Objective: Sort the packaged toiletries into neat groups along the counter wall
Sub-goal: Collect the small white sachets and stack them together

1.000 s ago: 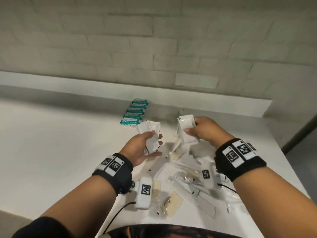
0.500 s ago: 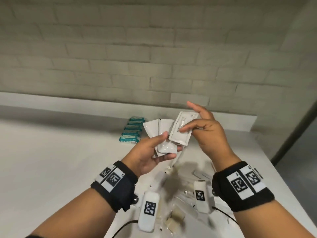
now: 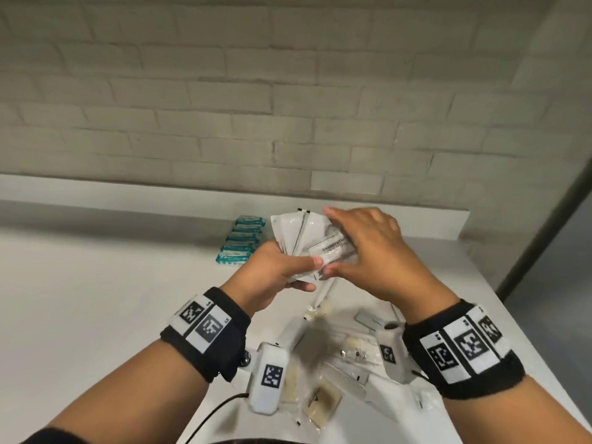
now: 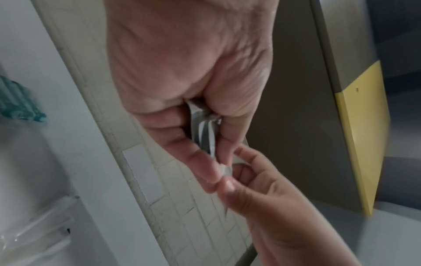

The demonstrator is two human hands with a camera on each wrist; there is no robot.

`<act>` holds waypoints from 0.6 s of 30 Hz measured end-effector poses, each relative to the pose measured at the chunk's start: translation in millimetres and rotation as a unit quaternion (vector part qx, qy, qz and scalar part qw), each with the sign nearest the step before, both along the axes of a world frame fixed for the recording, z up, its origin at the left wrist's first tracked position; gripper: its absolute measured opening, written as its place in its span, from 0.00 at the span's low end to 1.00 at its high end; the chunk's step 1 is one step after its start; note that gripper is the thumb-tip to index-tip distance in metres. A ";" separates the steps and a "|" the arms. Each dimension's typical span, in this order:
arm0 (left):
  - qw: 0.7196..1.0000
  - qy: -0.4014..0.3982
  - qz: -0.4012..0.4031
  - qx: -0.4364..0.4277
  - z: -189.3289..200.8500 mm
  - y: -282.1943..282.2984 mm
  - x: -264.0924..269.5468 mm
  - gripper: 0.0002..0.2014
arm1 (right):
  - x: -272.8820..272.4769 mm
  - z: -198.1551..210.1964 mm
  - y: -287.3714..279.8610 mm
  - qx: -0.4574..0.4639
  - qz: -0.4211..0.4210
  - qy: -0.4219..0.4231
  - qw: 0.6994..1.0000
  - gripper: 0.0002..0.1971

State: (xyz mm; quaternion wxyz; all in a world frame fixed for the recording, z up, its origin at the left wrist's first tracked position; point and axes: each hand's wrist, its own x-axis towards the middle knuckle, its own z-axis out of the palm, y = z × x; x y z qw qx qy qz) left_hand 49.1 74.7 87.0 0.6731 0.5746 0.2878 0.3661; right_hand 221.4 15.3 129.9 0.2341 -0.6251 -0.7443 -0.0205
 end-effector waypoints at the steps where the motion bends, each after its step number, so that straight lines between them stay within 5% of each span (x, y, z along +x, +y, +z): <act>1: 1.000 -0.001 0.005 0.001 0.7 1.4 -0.6 0.12 | -2.9 0.2 0.5 -0.023 -0.022 -0.007 0.999 0.47; 4: 1.000 -0.009 0.022 -0.012 -1.3 4.3 -0.3 0.11 | -5.5 -8.9 5.3 -0.110 -0.079 0.101 0.986 0.43; 7: 0.998 -0.019 0.022 -0.047 -5.1 7.8 -2.4 0.08 | 3.0 -22.6 14.5 -0.116 -0.082 0.268 0.953 0.25; 10: 0.999 0.032 -0.019 -0.018 -7.5 9.7 -3.2 0.10 | 6.4 -21.6 19.5 -0.114 -0.003 0.510 0.852 0.11; 12: 0.998 0.044 -0.045 0.000 -9.5 9.0 -1.0 0.12 | 3.4 -18.1 22.5 -0.139 0.037 0.563 0.814 0.11; 18: 0.998 -0.042 -0.002 -0.055 -8.9 17.0 -2.9 0.23 | 13.7 -14.3 30.6 0.066 0.047 0.493 0.866 0.16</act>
